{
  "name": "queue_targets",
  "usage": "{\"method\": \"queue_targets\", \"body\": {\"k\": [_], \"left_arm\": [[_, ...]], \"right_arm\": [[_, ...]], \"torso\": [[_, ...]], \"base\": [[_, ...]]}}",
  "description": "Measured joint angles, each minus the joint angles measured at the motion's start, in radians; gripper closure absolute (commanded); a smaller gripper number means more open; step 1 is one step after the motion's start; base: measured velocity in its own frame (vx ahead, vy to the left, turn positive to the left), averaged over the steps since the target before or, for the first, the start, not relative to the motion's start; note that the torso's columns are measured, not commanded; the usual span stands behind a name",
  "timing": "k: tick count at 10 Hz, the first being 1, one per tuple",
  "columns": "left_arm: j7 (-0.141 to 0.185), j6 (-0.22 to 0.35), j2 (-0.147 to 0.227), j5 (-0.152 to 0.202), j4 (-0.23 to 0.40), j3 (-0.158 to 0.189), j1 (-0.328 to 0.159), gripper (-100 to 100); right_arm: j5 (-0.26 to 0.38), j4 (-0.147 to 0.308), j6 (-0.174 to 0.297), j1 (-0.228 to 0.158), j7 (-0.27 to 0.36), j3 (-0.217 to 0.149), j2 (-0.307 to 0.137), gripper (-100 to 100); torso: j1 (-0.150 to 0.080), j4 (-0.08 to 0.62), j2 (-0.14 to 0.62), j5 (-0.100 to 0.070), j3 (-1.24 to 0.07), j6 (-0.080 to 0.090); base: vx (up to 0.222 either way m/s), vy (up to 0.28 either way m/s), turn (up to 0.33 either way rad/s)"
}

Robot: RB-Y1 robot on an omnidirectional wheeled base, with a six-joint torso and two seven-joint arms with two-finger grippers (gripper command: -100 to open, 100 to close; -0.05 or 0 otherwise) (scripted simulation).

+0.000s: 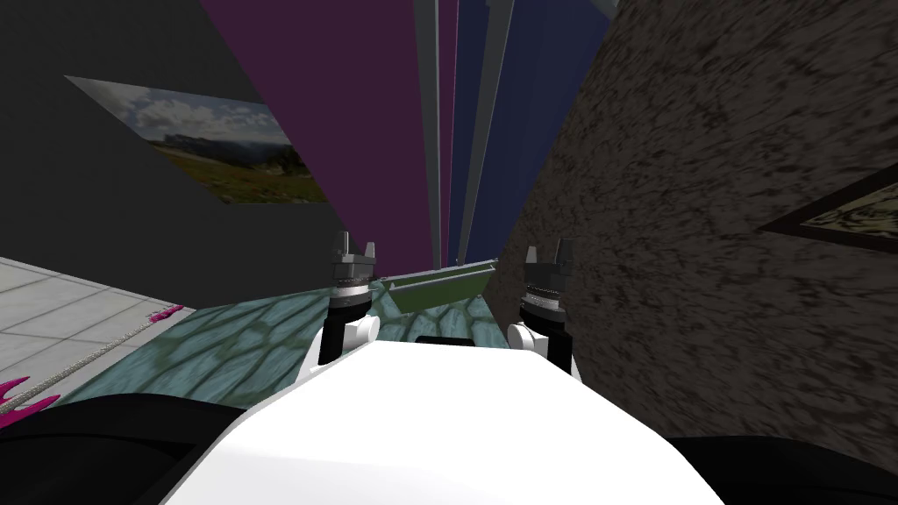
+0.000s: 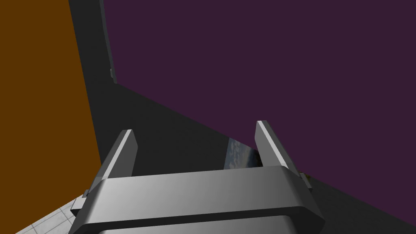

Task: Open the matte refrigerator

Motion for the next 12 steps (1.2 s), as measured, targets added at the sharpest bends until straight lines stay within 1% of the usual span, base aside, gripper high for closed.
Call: {"method": "queue_targets", "body": {"k": [1, 2, 9, 10, 11, 12], "left_arm": [[0.000, 0.000, 0.000, 0.000, 0.000, 0.000, 0.000, 0], [0.000, 0.000, 0.000, 0.000, 0.000, 0.000, 0.000, 0], [0.000, 0.000, 0.000, 0.000, 0.000, 0.000, 0.000, 0], [0.000, 0.000, 0.000, 0.000, 0.000, 0.000, 0.000, -100], [-0.001, -0.003, 0.018, -0.001, 0.010, -0.001, -0.004, -100], [-0.002, -0.010, 0.041, 0.000, 0.027, 0.001, -0.008, -100]], "right_arm": [[0.000, 0.000, 0.000, 0.000, 0.000, 0.000, 0.000, 0], [0.000, 0.000, 0.000, 0.000, 0.000, 0.000, 0.000, 0], [0.000, 0.000, 0.000, 0.000, 0.000, 0.000, 0.000, 0], [0.000, 0.000, 0.000, 0.000, 0.000, 0.000, 0.000, 0], [0.000, 0.000, 0.000, 0.000, 0.000, 0.000, 0.000, 0], [0.000, 0.000, 0.000, 0.000, 0.000, 0.000, 0.000, 0]], "torso": [[0.000, 0.041, 0.040, 0.000, -0.082, 0.000], [0.000, 0.105, 0.104, 0.000, -0.209, 0.000], [0.000, 0.617, 0.618, 0.000, -1.234, 0.000], [0.000, 0.691, 0.691, 0.000, -1.382, 0.000], [0.000, 0.724, 0.725, 0.000, -1.451, 0.000], [0.001, 0.734, 0.734, 0.000, -1.471, 0.000]], "base": [[0.000, 0.000, 0.000], [0.000, 0.000, 0.000], [0.000, 0.000, 0.000], [0.006, 0.004, 0.020], [0.002, 0.010, 0.031], [0.000, 0.020, 0.039]]}}
